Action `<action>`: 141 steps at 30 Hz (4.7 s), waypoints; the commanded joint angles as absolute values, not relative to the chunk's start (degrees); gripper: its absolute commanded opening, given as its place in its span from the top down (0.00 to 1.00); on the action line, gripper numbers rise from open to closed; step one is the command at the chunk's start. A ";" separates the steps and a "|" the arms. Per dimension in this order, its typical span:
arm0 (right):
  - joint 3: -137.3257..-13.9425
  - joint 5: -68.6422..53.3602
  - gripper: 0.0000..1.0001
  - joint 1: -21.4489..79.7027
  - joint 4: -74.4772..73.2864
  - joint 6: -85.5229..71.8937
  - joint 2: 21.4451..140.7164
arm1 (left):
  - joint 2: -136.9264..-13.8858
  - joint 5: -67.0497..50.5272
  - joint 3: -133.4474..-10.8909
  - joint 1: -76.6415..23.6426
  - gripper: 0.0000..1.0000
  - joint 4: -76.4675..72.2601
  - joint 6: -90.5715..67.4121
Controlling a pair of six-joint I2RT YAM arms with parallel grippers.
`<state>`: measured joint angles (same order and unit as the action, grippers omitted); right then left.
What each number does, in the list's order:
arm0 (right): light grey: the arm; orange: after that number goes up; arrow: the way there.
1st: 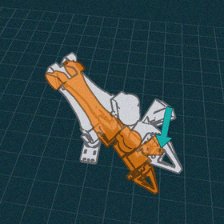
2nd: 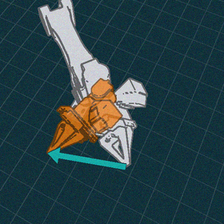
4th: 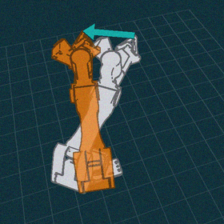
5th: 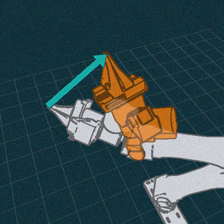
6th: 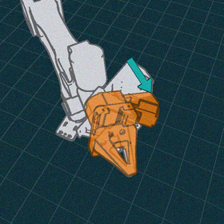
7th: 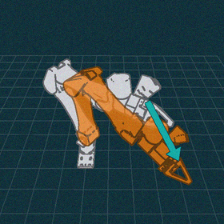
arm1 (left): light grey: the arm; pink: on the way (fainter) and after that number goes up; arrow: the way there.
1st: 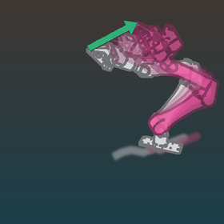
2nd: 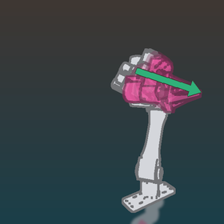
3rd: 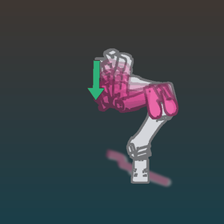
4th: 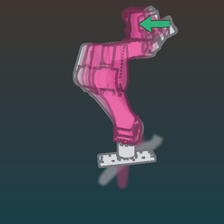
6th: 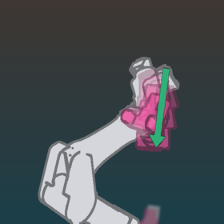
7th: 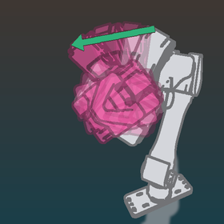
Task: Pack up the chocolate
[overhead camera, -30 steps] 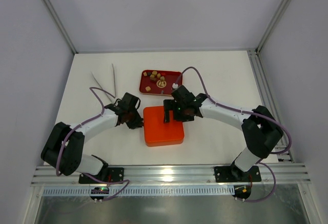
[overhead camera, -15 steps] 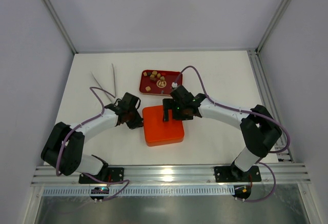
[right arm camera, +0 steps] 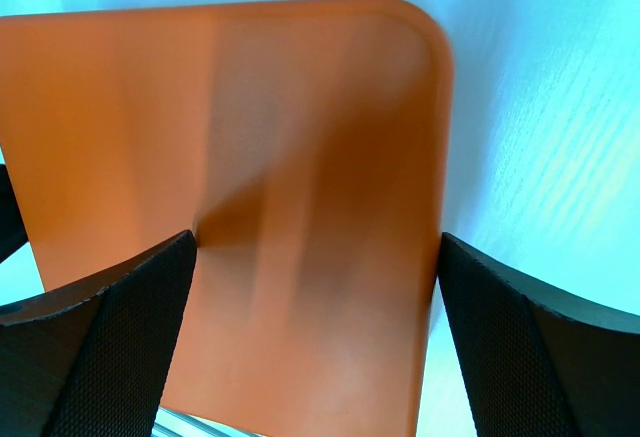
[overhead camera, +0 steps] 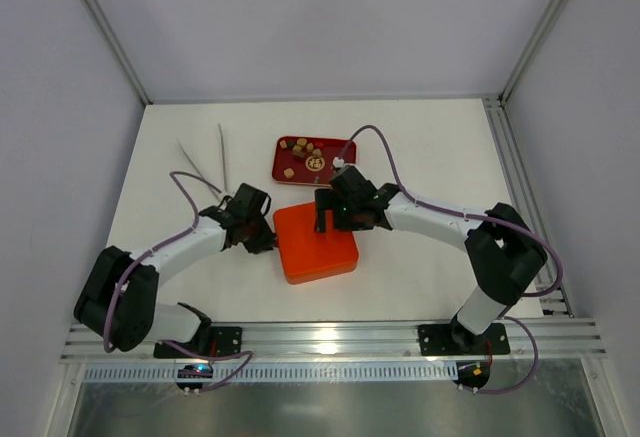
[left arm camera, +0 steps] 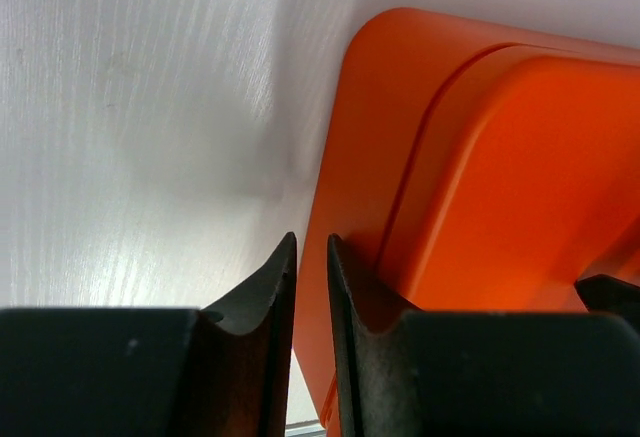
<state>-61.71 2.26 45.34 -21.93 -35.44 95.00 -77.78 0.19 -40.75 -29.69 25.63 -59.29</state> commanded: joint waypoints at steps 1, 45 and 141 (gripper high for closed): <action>-60.21 1.76 0.00 47.64 -20.57 -35.16 98.52 | -74.80 -4.83 -41.22 -29.27 0.81 20.48 -59.68; -60.03 2.20 0.00 47.20 -19.95 -35.42 98.62 | -60.11 -11.15 -32.89 -20.82 0.55 26.21 -56.25; -46.32 -5.36 0.53 31.20 -8.62 -37.70 89.30 | -87.10 -11.16 -46.85 -27.60 0.39 29.97 -46.23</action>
<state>-49.32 -7.44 31.18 -8.51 -38.04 88.51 -85.30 -16.49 -48.18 -27.62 22.63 -48.99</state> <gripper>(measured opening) 0.514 0.613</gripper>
